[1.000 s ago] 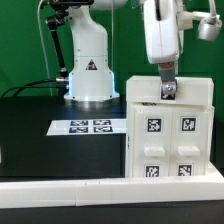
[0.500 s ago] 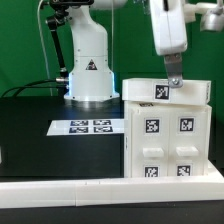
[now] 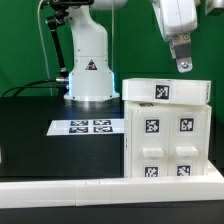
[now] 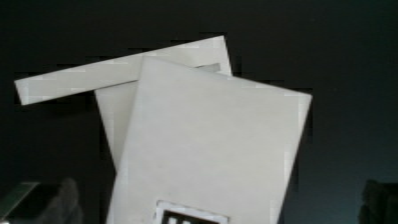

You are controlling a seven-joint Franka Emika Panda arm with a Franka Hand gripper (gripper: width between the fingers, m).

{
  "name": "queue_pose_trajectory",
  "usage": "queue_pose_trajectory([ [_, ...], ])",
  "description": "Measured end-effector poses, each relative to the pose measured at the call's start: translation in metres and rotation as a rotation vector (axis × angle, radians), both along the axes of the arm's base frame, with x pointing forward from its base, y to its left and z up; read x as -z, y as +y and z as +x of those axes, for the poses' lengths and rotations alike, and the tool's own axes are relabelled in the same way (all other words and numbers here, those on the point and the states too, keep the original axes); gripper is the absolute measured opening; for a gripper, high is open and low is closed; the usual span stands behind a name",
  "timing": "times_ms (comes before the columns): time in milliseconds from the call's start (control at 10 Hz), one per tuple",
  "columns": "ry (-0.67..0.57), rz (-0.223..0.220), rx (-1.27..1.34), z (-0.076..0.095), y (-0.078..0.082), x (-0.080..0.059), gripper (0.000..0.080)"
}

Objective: Assemble cabinet

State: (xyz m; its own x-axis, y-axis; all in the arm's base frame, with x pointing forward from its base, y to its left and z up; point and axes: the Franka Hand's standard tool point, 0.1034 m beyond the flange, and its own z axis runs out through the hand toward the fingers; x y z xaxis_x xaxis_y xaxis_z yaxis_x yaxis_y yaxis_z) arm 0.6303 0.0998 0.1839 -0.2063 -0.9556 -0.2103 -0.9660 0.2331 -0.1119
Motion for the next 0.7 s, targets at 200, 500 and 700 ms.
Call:
queue_pose_trajectory([
  [200,-0.02,-0.018,-0.112,-0.0002,0.0003,0.0005,0.0796],
  [500,-0.057,-0.072,-0.509,-0.0008,0.001,-0.0021,0.0796],
  [700,-0.089,-0.101,-0.706,-0.0013,0.0048,-0.0013,0.0796],
])
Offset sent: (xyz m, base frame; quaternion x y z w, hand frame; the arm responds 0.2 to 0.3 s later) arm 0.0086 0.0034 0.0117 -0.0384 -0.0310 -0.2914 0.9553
